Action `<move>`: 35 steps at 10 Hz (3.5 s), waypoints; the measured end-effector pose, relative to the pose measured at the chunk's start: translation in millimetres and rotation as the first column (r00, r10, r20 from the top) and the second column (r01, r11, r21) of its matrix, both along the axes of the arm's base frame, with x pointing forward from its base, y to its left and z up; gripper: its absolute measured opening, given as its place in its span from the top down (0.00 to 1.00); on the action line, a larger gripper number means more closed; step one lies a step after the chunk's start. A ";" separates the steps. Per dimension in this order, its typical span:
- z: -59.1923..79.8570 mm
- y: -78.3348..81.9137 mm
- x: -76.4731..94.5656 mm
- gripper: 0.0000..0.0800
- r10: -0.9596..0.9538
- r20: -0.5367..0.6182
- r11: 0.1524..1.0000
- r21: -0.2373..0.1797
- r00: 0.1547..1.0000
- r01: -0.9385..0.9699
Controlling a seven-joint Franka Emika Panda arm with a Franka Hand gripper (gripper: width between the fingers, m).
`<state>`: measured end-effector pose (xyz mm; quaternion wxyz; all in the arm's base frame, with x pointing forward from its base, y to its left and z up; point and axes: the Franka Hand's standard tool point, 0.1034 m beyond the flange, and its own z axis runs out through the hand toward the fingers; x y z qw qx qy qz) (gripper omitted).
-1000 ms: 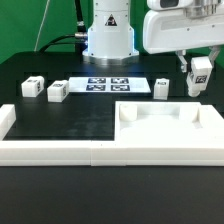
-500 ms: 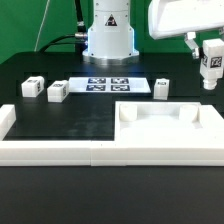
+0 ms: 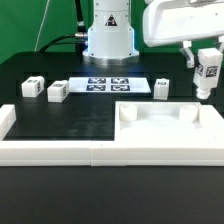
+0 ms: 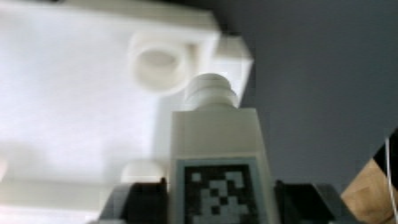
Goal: Assemble one leg
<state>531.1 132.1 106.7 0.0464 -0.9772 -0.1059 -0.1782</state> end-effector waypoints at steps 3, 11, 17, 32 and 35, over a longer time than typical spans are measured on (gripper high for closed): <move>3.5 -6.1 9.9 0.64 0.023 0.013 1.000 -0.013 1.000 -0.023; -3.4 -18.6 92.6 0.64 0.087 0.069 0.996 -0.032 0.994 -0.085; -25.6 -11.9 91.6 0.64 0.089 0.059 0.996 -0.027 0.994 -0.088; -37.8 -13.3 91.0 0.19 0.081 0.108 0.997 -0.028 0.991 -0.078; -17.0 -12.3 93.1 0.19 0.089 0.083 0.996 -0.029 0.993 -0.087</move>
Offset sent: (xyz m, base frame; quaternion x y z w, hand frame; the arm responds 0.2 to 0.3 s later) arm 0.0000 0.0000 0.0000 0.0000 0.0000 0.0000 1.0000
